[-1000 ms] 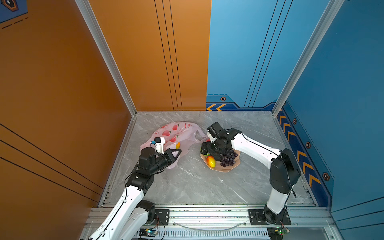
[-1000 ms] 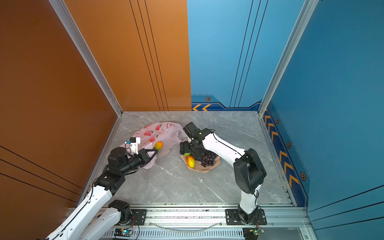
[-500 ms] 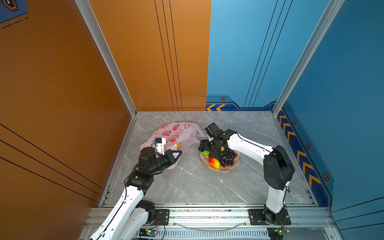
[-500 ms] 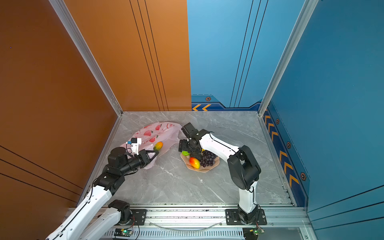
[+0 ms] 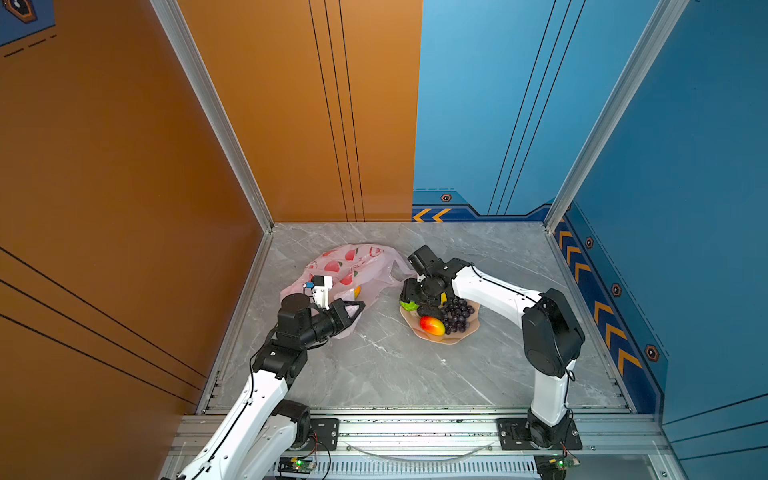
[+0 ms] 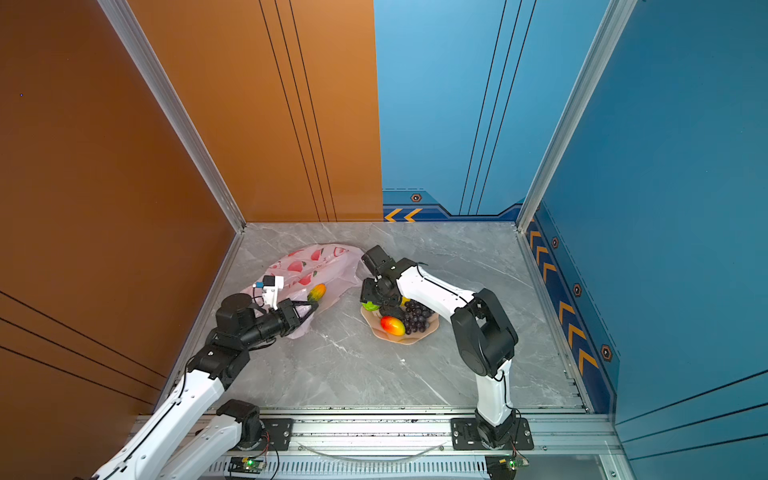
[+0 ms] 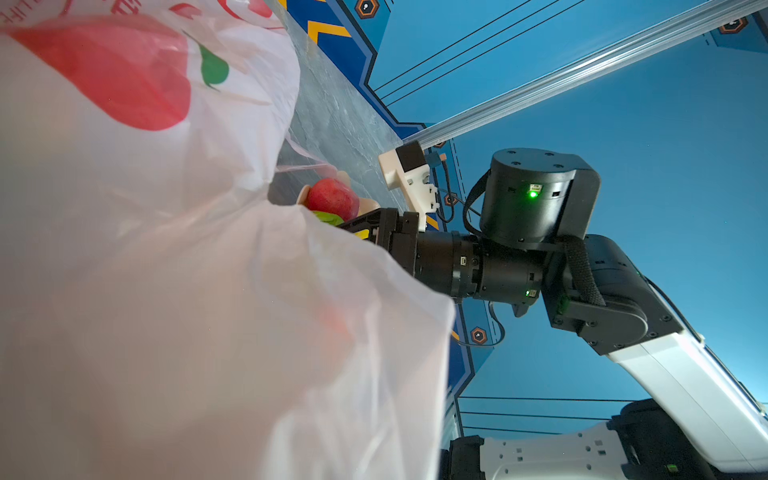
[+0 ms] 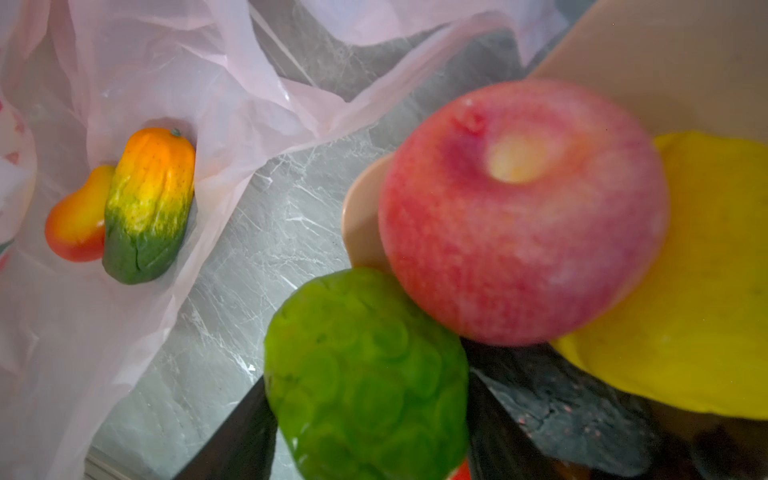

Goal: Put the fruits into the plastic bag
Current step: 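Lower the right gripper and close it on the green custard apple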

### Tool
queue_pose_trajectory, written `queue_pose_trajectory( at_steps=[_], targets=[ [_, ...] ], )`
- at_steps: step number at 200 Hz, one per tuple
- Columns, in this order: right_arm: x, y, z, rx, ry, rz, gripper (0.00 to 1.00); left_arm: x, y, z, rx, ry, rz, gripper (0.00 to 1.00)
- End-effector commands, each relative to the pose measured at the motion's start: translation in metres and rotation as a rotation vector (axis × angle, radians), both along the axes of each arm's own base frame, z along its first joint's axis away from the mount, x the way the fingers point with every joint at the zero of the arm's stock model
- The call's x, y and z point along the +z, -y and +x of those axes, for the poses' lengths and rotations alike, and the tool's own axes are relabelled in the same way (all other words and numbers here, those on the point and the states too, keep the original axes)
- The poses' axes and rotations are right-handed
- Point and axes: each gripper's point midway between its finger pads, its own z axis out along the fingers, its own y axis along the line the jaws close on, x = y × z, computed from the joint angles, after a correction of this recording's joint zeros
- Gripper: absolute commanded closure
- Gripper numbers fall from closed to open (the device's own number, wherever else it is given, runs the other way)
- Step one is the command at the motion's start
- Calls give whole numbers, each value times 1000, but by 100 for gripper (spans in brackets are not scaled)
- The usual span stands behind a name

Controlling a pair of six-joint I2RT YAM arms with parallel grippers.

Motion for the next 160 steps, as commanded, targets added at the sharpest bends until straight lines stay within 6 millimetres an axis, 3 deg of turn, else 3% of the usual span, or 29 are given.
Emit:
queue_pose_trajectory(
  at_steps=[1, 33, 74, 104, 160],
  targets=[
    [0, 2, 4, -14, 15, -17, 46, 21, 2, 3, -19, 56, -16, 100],
    [8, 9, -1, -18, 34, -17, 54, 20, 3, 4, -23, 52, -19, 100],
    [28, 17, -13, -20, 62, 23, 54, 21, 4, 7, -24, 53, -25, 100],
    [54, 18, -23, -16, 96, 113, 54, 24, 5, 8, -27, 59, -30, 100],
    [98, -8, -27, 42, 117, 325, 54, 28, 5, 7, -28, 67, -34, 100]
  ],
)
